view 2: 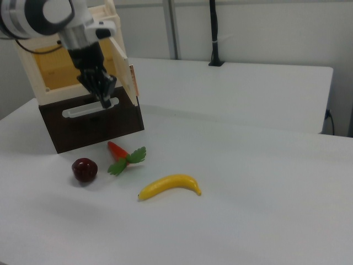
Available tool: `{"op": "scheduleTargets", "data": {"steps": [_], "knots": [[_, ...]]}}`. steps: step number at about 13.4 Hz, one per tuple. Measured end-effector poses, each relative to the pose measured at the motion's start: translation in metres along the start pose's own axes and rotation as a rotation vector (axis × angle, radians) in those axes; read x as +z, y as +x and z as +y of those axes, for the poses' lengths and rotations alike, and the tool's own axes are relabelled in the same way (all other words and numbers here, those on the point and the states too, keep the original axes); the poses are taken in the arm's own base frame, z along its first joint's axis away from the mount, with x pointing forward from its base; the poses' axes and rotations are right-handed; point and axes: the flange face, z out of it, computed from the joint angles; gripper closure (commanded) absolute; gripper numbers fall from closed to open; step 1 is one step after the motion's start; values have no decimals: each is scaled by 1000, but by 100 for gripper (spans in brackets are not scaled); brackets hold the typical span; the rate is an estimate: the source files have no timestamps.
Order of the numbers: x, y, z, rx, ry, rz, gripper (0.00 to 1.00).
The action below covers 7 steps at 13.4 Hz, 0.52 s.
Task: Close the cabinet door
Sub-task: 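Move the gripper down toward the edge of the open cream door, then lower the gripper beside the door's outer edge to contact it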
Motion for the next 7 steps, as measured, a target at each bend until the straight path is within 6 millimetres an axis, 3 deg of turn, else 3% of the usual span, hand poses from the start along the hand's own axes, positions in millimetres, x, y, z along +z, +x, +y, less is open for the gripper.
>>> {"op": "scheduleTargets", "data": {"steps": [5, 7], "knots": [[-83, 14, 2, 46, 71, 262, 100], [-100, 23, 2, 100, 99, 380, 100]]}}
